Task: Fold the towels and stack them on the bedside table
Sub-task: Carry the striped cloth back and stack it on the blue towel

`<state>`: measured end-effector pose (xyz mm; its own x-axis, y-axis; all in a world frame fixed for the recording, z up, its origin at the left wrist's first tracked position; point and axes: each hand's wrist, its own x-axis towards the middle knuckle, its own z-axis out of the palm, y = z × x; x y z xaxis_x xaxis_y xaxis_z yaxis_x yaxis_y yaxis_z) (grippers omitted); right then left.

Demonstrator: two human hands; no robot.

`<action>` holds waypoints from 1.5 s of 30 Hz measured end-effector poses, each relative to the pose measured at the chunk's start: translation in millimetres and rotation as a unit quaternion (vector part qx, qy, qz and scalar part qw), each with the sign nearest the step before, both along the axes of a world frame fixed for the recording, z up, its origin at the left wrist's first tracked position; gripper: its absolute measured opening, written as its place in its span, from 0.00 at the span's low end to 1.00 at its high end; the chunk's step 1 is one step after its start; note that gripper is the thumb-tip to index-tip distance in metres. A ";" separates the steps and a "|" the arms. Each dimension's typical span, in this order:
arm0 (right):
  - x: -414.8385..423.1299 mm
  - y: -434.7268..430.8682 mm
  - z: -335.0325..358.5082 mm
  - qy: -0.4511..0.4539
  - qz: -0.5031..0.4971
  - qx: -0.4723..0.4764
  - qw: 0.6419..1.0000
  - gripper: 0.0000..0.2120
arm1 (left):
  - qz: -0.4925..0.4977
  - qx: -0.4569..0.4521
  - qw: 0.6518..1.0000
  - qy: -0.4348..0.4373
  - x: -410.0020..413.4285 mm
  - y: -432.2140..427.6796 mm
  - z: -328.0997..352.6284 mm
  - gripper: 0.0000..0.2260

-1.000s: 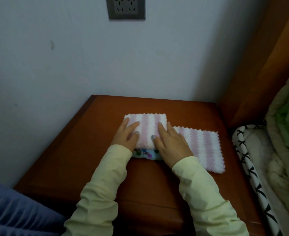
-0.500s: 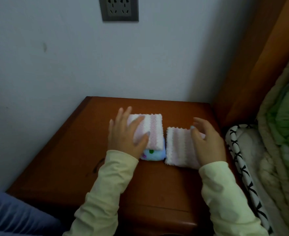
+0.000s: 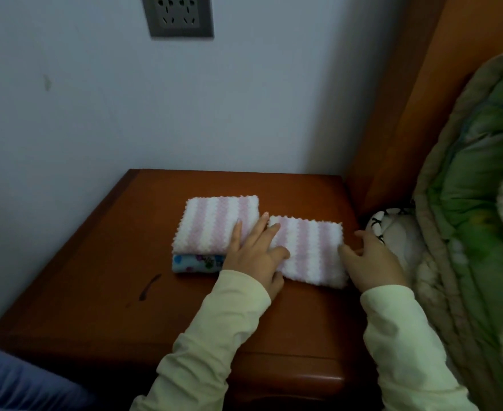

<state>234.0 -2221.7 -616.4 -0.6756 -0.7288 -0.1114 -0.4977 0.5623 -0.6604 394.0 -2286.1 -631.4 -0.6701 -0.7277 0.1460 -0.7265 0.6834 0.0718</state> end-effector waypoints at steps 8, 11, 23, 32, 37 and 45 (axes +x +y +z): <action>1.7 -0.2 -0.2 -0.023 0.007 -0.022 0.999 0.24 | 0.019 -0.078 0.986 0.144 -13.3 0.6 -1.8 0.15; 1.4 -0.6 -0.6 -0.109 -0.010 -0.076 0.991 0.24 | 0.006 -0.056 0.975 0.216 -20.3 -0.8 -0.6 0.15; 29.3 -24.3 26.2 -0.130 -0.020 -0.425 0.896 0.19 | -0.006 0.122 0.821 0.557 -6.3 -10.0 33.0 0.13; 94.3 -63.9 9.0 -0.222 0.147 -0.409 0.873 0.22 | 0.088 0.125 0.758 0.634 76.5 -34.7 26.4 0.19; 103.7 -56.1 -3.5 -0.206 0.169 -0.293 0.918 0.23 | 0.147 0.165 0.743 0.631 95.6 -27.1 5.5 0.19; 99.0 -55.7 1.0 -0.221 0.134 -0.302 0.918 0.24 | 0.174 0.236 0.688 0.664 98.8 -35.0 3.5 0.13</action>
